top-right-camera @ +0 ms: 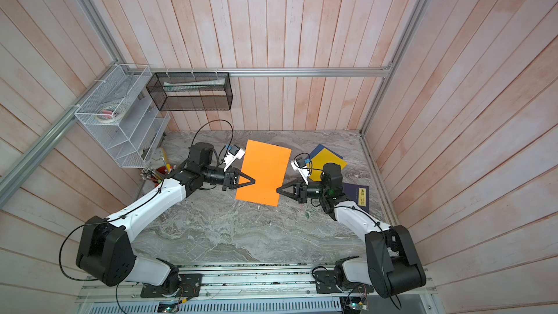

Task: Unclip the paperclips from the documents
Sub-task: Remove the paper clip from the document.

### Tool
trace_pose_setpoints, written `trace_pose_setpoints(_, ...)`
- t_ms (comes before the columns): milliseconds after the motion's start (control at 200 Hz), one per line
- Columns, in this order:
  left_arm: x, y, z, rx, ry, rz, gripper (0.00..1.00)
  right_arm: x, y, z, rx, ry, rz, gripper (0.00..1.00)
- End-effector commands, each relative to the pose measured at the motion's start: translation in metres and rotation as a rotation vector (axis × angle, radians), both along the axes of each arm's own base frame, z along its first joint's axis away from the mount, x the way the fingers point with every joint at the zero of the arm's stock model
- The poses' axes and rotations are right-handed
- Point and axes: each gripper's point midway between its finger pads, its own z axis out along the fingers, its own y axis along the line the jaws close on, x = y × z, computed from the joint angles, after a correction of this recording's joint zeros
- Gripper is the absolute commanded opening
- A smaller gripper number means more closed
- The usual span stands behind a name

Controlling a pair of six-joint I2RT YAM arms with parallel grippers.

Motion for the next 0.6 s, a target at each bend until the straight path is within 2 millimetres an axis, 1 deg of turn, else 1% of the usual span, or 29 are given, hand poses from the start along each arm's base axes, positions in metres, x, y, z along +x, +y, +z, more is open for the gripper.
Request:
trace_pose_setpoints(0, -0.0004, 0.0047, 0.0086, -0.001, -0.047, 0.018, 0.0, -0.0016, -0.0008, -0.0037, -0.006, 0.006, 0.0, 0.05)
trace_pose_setpoints(595, 0.0014, 0.0076, 0.0109, 0.003, -0.065, 0.037, 0.0, 0.0001, -0.0011, -0.0072, -0.019, 0.017, -0.014, 0.05)
